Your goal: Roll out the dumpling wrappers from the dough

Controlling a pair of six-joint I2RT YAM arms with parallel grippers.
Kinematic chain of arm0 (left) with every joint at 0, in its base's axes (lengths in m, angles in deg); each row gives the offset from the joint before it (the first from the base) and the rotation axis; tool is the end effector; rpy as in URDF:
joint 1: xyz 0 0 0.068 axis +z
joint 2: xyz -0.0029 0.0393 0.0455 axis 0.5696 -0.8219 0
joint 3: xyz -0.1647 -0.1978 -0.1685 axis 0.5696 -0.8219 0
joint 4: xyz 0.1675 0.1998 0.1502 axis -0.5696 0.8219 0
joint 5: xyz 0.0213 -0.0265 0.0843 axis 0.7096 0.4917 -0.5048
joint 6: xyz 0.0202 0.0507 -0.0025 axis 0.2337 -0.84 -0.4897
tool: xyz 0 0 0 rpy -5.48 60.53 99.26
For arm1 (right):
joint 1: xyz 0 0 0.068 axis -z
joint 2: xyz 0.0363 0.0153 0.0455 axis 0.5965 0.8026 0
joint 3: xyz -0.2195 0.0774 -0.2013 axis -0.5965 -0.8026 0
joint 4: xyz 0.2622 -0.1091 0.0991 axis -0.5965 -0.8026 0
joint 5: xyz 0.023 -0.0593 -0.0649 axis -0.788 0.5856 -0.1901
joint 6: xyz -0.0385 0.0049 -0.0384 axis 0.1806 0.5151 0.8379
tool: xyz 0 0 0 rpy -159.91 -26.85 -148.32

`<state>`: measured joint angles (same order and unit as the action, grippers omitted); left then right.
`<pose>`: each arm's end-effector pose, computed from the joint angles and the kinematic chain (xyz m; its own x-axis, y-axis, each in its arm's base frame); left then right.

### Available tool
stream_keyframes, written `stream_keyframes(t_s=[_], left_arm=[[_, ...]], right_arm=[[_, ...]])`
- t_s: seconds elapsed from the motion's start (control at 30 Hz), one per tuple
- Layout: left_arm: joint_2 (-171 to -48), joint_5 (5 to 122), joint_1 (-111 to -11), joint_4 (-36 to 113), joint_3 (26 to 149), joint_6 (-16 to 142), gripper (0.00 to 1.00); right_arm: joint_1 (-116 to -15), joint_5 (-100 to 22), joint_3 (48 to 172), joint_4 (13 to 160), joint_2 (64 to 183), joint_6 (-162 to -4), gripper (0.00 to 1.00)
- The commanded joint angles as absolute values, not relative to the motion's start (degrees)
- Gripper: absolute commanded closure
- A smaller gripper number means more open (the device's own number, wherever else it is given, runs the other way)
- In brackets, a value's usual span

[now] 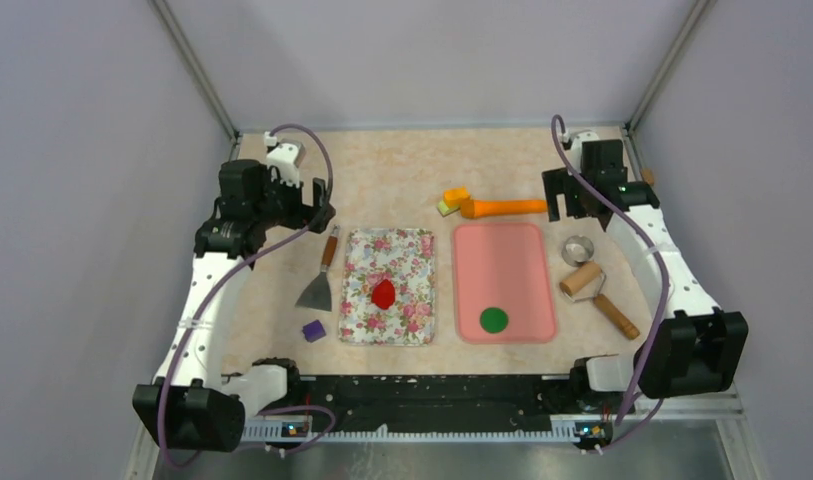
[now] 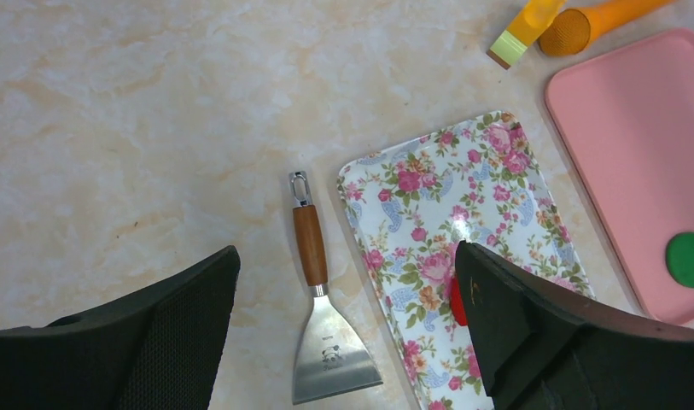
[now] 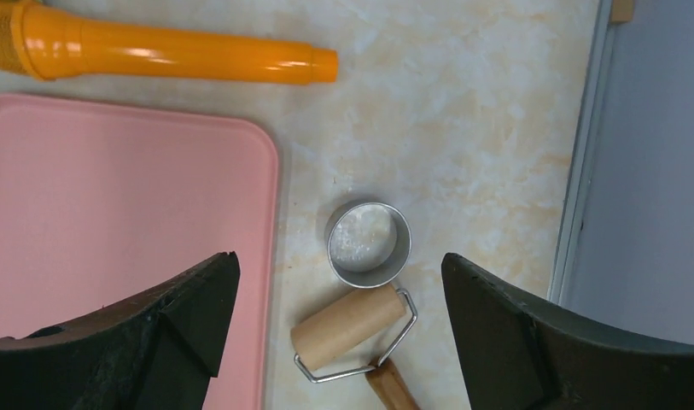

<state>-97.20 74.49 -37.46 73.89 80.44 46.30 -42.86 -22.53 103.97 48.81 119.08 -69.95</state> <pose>0.2603 -0.0243 0.3961 -0.4821 0.1093 -0.8692 0.3702 0.9247 -0.0890 0.3201 0.0295 0.3512 -0.7028 -0.1856 -0.6867 -0.0769 0.9795 -0.1860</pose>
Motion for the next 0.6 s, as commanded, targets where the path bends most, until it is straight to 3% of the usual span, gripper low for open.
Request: stream_keyframes(t_s=[0.0,0.23,0.57], left_arm=[[-96.6,78.1,-37.5,73.1,79.6,47.2,0.01],[-98.0,80.9,-37.5,71.4,79.4,47.6,0.01],[-98.3,86.0,-40.3,70.0,78.8,48.1,0.04]], right_arm=[[-42.0,-31.3,104.8,42.1,116.2,-62.3,0.09],[-37.1,-43.0,107.2,28.3,121.3,-50.6,0.20],[-22.1,-36.5,99.7,29.1,119.0,-34.6,0.29]])
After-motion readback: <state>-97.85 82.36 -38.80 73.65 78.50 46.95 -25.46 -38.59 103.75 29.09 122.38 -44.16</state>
